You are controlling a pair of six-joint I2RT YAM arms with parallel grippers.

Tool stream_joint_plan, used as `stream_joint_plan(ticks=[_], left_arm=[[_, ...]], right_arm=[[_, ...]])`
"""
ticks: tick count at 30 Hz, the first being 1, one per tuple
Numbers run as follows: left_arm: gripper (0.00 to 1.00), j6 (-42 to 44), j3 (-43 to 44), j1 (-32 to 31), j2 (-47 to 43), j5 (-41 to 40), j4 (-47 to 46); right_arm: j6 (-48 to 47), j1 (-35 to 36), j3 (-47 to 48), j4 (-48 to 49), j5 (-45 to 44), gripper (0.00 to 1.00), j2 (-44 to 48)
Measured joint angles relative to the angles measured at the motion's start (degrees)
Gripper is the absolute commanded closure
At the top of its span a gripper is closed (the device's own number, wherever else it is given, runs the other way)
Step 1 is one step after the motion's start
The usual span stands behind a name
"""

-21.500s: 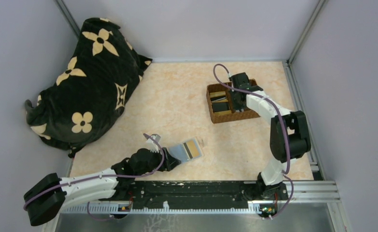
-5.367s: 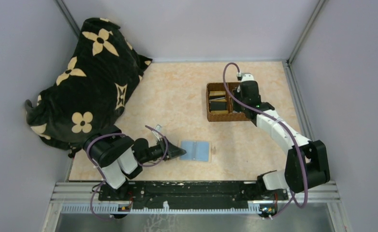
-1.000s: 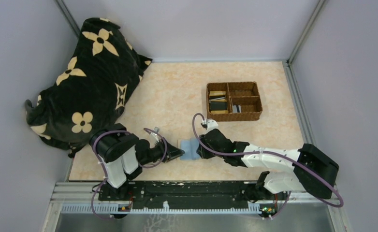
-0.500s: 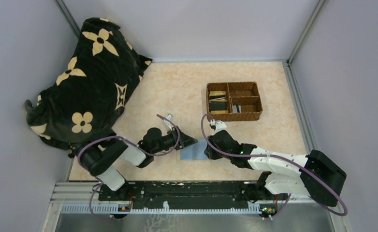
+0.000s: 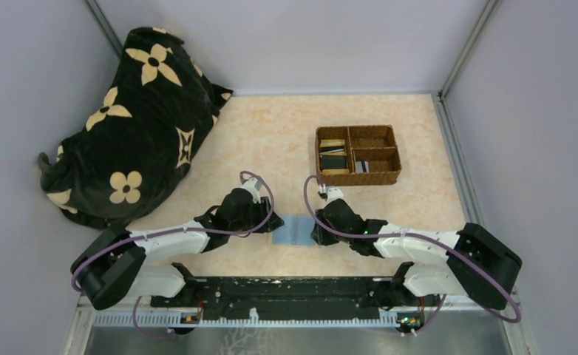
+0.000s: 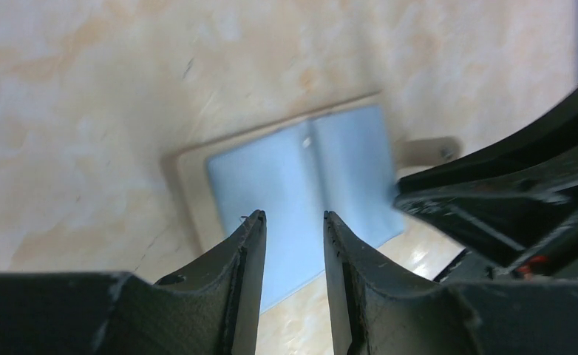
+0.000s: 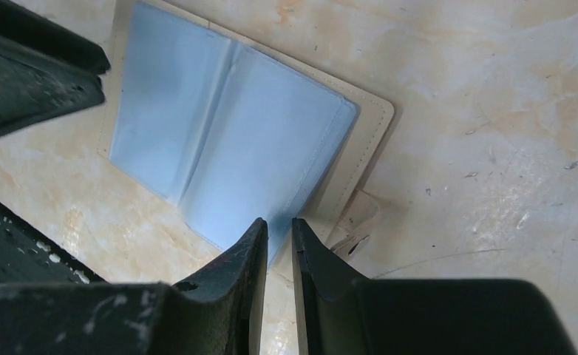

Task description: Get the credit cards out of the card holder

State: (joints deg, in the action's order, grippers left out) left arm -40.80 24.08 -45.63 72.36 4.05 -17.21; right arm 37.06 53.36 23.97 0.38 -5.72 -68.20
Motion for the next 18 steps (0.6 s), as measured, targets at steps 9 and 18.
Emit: stream_joint_plan(ticks=[9, 18], left_arm=[[0.59, 1.03, -2.23, -0.42, 0.70, 0.07, 5.46], [0.59, 1.57, -2.60, -0.42, 0.20, 0.02, 5.68]], right_arm=[[0.00, -0.02, 0.00, 1.79, 1.07, 0.81, -2.40], [0.00, -0.02, 0.00, 2.21, 1.29, 0.81, -2.54]])
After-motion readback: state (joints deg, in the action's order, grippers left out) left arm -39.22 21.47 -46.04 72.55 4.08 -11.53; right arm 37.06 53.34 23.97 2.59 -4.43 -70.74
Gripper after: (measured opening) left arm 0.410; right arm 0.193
